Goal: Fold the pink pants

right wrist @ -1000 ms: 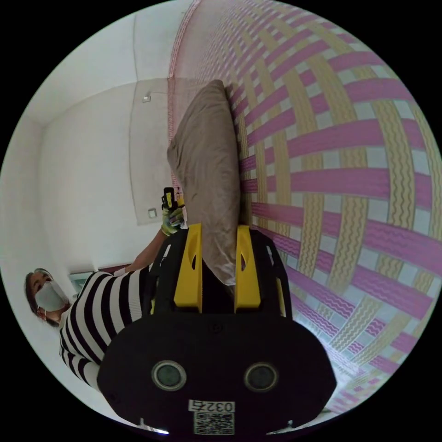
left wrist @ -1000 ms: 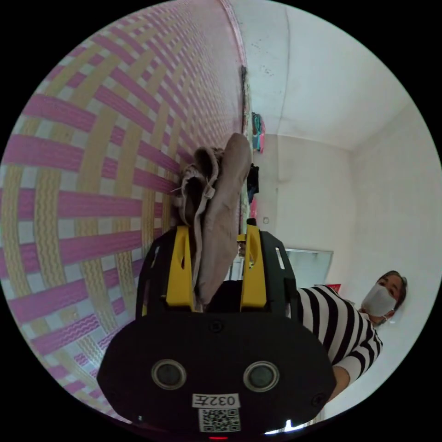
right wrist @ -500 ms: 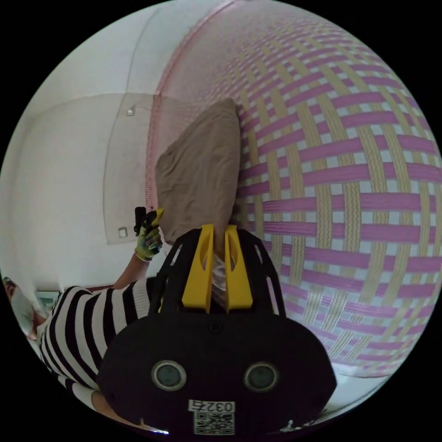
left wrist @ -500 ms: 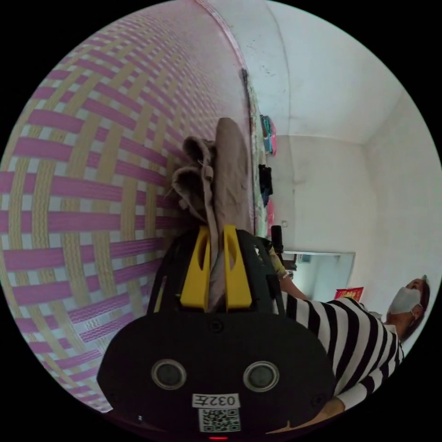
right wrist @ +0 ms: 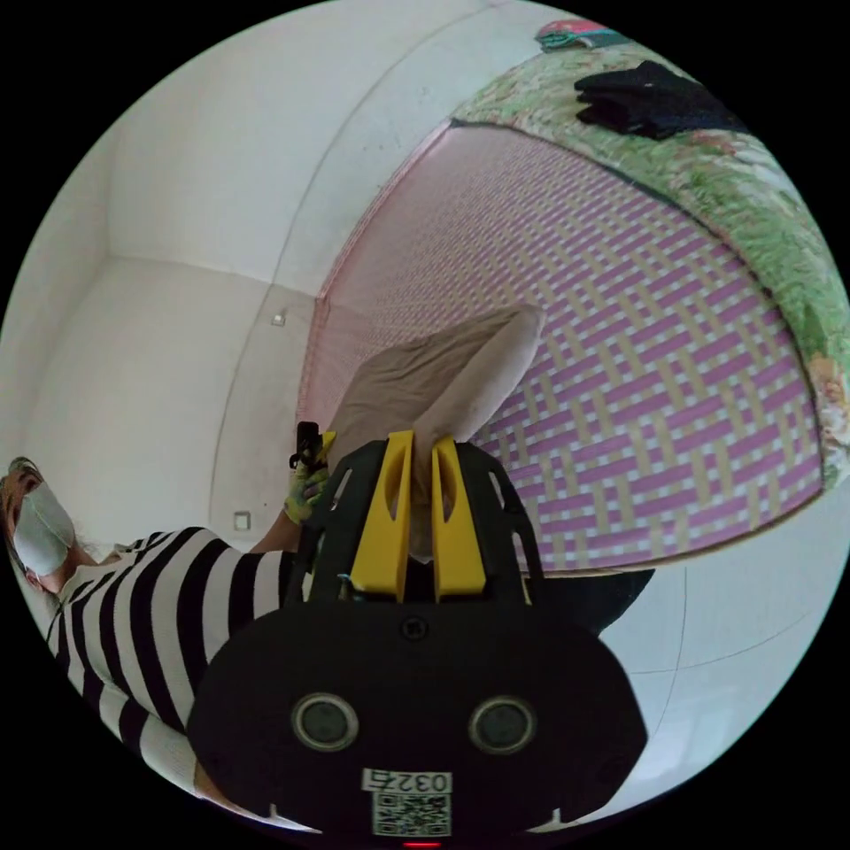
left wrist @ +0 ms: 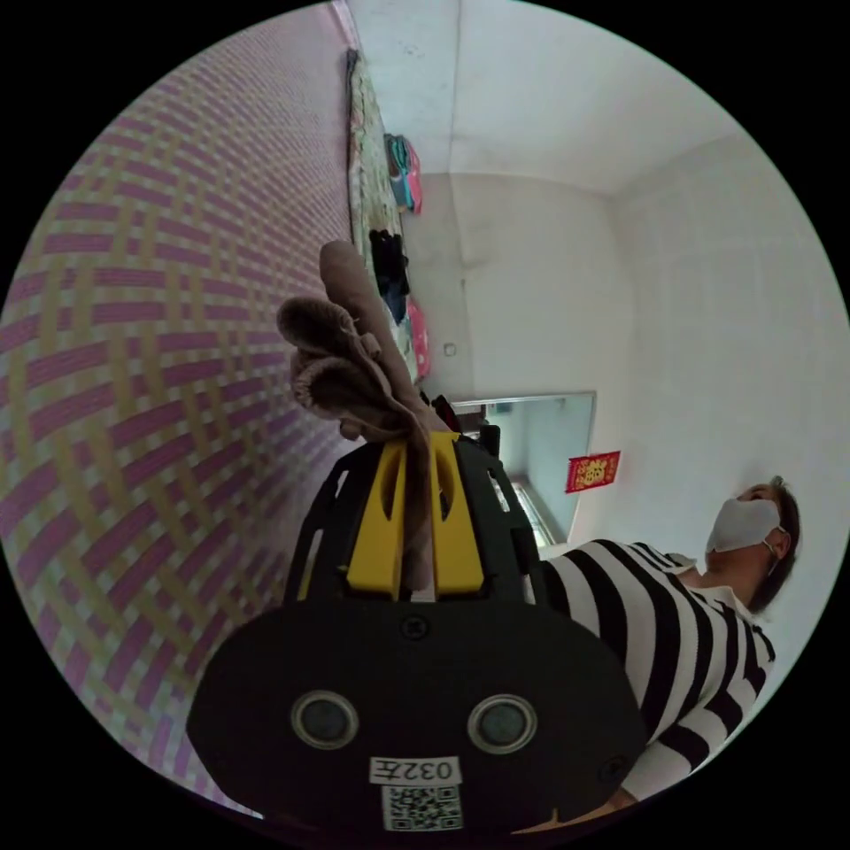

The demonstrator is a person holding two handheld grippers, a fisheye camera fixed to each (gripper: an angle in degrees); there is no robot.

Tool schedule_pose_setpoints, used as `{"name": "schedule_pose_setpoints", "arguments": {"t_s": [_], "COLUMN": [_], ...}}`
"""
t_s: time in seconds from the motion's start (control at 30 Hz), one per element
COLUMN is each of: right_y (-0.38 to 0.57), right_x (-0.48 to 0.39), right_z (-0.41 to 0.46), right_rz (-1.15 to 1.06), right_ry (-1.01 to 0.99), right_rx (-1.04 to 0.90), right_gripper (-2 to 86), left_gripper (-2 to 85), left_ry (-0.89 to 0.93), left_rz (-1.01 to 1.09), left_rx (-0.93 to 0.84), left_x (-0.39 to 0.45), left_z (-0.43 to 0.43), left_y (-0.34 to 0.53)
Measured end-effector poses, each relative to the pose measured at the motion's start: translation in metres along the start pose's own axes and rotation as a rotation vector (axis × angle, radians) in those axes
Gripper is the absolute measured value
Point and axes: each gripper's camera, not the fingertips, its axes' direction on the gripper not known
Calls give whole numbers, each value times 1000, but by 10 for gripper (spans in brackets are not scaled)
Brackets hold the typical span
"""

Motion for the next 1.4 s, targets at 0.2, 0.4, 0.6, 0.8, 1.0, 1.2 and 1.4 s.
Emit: {"name": "schedule_pose_setpoints", "arguments": {"t_s": [0.2,0.4,0.6,0.8,1.0,1.2,1.4], "right_y": [14,-31,-93,-173,-271,-367,-442], "right_x": [-32,-33,-41,-73,-157,-184,-36], "right_z": [-95,-190,-281,-345,-420,-467,-389], "right_rz": [-27,-140,-201,-254,-398,-458,-53], "right_ry": [8,-25,-26,-9,82,98,186], "right_rx": [83,59,15,1,102,205,-9], "right_gripper": [38,39,39,39,41,42,43], "left_gripper": [-1,-1,-2,-2,-3,-2,-3], "left_ry": [15,-19,-36,-105,-105,-78,-380], "left_rz": [18,21,-34,11,191,256,-22], "left_rx": [-28,27,70,69,87,140,13], "left_x": [-53,-120,-193,-252,-283,-372,-584], "left_z": [78,165,251,303,339,366,404], "left_y": [-20,-53,-92,-162,-251,-321,-345]}}
